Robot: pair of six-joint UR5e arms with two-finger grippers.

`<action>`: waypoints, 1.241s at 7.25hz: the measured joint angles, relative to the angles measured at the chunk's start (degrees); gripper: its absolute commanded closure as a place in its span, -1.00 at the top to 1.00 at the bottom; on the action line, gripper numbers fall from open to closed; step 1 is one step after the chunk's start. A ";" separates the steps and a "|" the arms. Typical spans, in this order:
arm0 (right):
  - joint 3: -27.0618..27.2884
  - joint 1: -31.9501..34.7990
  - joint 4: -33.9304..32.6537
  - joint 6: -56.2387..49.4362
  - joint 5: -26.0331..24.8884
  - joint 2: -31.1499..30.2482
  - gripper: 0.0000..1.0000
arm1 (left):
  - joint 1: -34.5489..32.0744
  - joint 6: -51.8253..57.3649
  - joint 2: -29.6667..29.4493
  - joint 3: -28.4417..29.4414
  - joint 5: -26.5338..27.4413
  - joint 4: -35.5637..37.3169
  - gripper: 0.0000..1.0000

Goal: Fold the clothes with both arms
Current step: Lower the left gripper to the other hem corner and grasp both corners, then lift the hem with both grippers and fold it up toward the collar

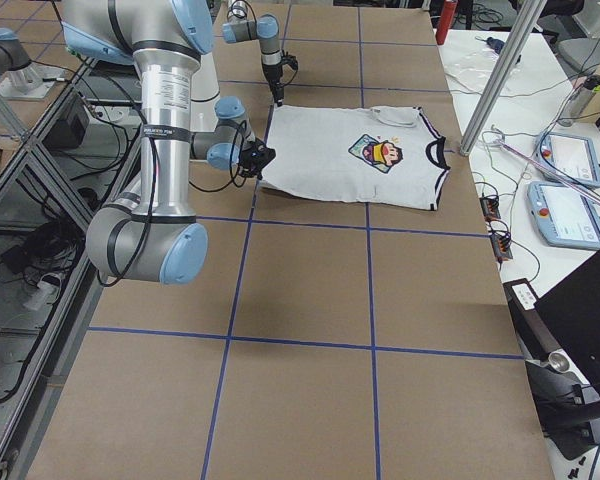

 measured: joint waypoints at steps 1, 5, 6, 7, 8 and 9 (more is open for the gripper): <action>0.00 0.00 0.00 0.00 0.10 -0.02 -1.00 | 0.04 0.00 -0.15 0.01 0.00 0.37 -1.00; 0.72 0.09 0.00 0.00 0.35 -0.18 -1.00 | -0.22 0.01 0.03 -2.10 -0.13 0.62 -1.00; 1.83 0.13 0.00 0.00 0.99 -0.77 -1.00 | -0.23 0.03 0.66 -4.51 -0.27 0.83 -1.00; 3.39 0.15 0.00 0.00 2.39 -2.04 -1.00 | 0.11 -0.10 1.40 -7.87 -0.59 1.76 -1.00; 5.15 0.17 0.02 0.03 4.70 -3.32 -1.00 | 1.06 -0.94 1.82 -11.69 -1.15 3.77 -1.00; 6.95 0.17 0.06 0.06 7.90 -4.16 -1.00 | 3.05 -2.98 2.05 -15.30 -1.65 6.38 -1.00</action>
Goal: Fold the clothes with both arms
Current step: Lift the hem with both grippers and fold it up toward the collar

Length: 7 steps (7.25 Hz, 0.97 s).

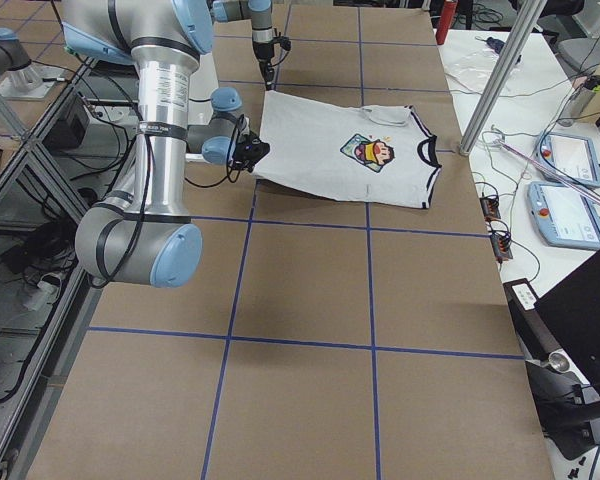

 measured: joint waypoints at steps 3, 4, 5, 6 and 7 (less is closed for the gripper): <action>5.73 2.85 -0.07 0.03 6.57 -1.45 -1.00 | 2.81 -3.43 0.05 -8.38 -0.65 4.50 -1.00; 6.07 6.61 -0.20 -0.43 7.07 -1.37 -1.00 | 0.54 -1.78 -0.48 -10.17 -1.06 6.17 -1.00; 5.16 11.36 -0.56 -2.40 7.98 -0.63 -1.00 | -2.98 2.56 -1.87 -10.15 -1.38 7.08 -1.00; 2.95 16.67 -2.77 -6.59 10.22 2.27 -1.00 | -7.15 8.22 -4.08 -7.97 -1.57 7.45 -1.00; -0.52 21.81 -7.73 -11.90 12.53 7.86 -1.00 | -11.83 14.02 -6.77 -3.81 -1.68 7.58 -1.00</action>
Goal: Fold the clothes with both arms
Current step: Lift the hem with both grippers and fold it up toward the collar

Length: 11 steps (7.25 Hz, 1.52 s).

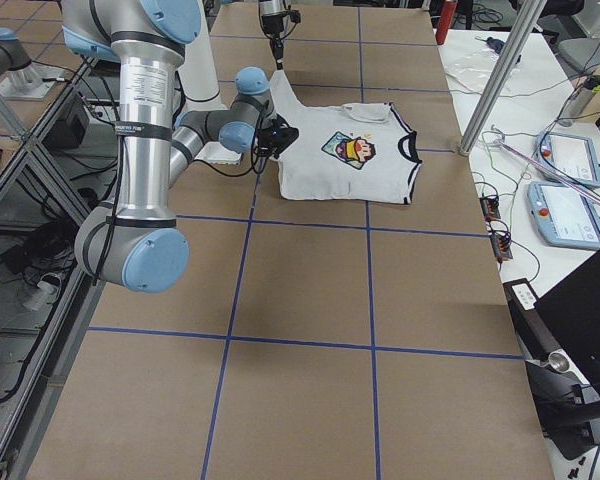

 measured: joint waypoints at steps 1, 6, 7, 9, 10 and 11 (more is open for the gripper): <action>-4.65 4.44 -6.20 -5.65 1.12 7.37 -1.00 | -4.90 5.42 -2.96 4.93 -0.10 -0.01 -1.00; -29.43 18.47 -14.60 -20.96 1.00 31.15 -1.00 | -22.03 21.56 -13.10 24.69 -1.23 -3.30 -1.00; -33.78 20.04 -14.42 -23.31 0.98 33.89 -1.00 | -23.39 22.32 -14.75 27.64 -1.24 -4.34 -1.00; -41.59 21.46 -13.60 -25.13 0.97 38.90 -1.00 | -25.34 22.79 -17.88 35.02 -1.21 -8.62 -1.00; -46.16 21.72 -10.85 -25.26 0.95 40.74 -1.00 | -25.97 23.13 -19.37 39.74 -1.10 -12.07 -1.00; -50.67 21.80 -6.85 -25.19 0.91 41.64 -1.00 | -26.28 23.58 -20.76 44.68 -0.96 -15.82 -1.00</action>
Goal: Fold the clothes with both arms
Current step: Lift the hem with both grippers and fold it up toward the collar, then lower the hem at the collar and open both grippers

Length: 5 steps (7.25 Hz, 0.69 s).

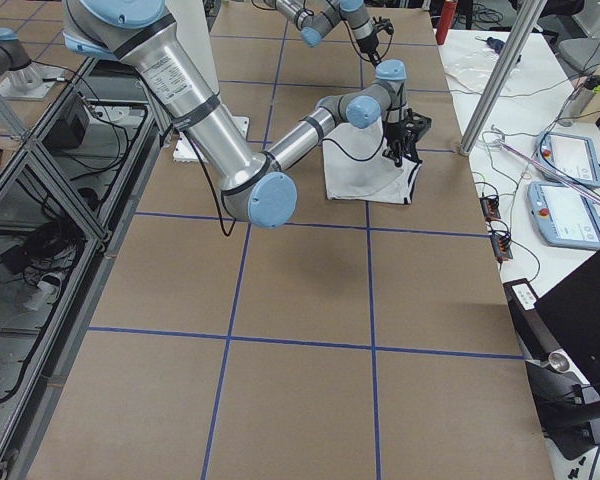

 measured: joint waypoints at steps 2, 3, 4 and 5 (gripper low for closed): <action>-6.87 -0.34 6.34 0.29 -0.03 0.80 -1.00 | -0.10 0.29 -2.07 9.28 0.19 -8.19 -1.00; -9.40 -0.71 8.80 0.35 -0.05 0.92 -1.00 | -0.10 0.29 -3.22 13.22 0.23 -11.28 -1.00; -11.50 -1.06 11.29 0.37 -0.09 0.95 -1.00 | -0.10 0.28 -4.17 16.02 0.24 -13.57 -1.00; -12.71 -1.25 12.82 0.38 -0.11 1.01 -0.88 | -0.10 0.27 -4.74 17.70 0.24 -15.09 -0.88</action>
